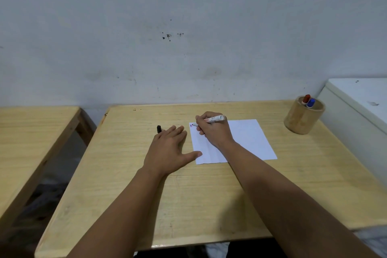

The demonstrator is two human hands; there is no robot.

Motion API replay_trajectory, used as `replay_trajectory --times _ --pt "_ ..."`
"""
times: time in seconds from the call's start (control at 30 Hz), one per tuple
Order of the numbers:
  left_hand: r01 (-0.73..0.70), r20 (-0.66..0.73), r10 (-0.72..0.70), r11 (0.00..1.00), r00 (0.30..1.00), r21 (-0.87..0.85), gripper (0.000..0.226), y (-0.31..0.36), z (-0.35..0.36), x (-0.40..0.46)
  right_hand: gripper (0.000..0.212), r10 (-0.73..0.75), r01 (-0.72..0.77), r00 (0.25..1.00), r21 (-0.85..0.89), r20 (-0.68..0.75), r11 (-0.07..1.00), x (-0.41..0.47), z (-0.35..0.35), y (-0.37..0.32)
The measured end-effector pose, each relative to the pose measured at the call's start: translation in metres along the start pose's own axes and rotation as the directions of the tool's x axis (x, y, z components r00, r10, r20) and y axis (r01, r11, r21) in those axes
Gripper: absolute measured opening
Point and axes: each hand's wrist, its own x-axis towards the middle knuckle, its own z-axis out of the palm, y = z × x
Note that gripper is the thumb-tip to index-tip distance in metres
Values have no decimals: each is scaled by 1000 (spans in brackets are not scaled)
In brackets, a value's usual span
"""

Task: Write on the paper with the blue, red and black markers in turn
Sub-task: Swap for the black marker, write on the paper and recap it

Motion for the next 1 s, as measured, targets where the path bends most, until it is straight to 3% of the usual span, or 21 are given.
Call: replay_trajectory --times 0.2,0.43,0.5,0.6,0.7,0.8,0.87,1.0 --pt "-5 1 5 1000 1000 0 91 -1 0 0 28 45 -45 999 30 -12 999 0 -1 -2" --pt "-41 -13 41 999 999 22 85 0 1 0 28 46 -8 990 276 -132 961 -1 -13 -31" --pt "-53 -80 56 998 995 41 78 0 0 -1 23 55 -9 991 343 -126 939 -5 -21 -45" --pt "-32 -303 58 995 951 90 61 -1 -3 2 44 136 -84 988 471 -76 878 -9 -36 -65" --pt "124 -436 -74 989 897 86 38 -11 -12 8 38 171 -97 978 462 -121 881 -9 -50 -71" --pt "284 -350 -250 958 903 49 31 -27 -18 15 16 142 -66 978 414 -154 908 -15 -62 -68" --pt "318 -267 -302 948 915 19 28 -36 -18 19 6 140 -79 983 415 -119 907 -20 -71 -67" --pt "352 -204 -398 908 894 -228 25 -30 -24 27 8 178 -163 984 366 -7 916 -32 -88 -64"
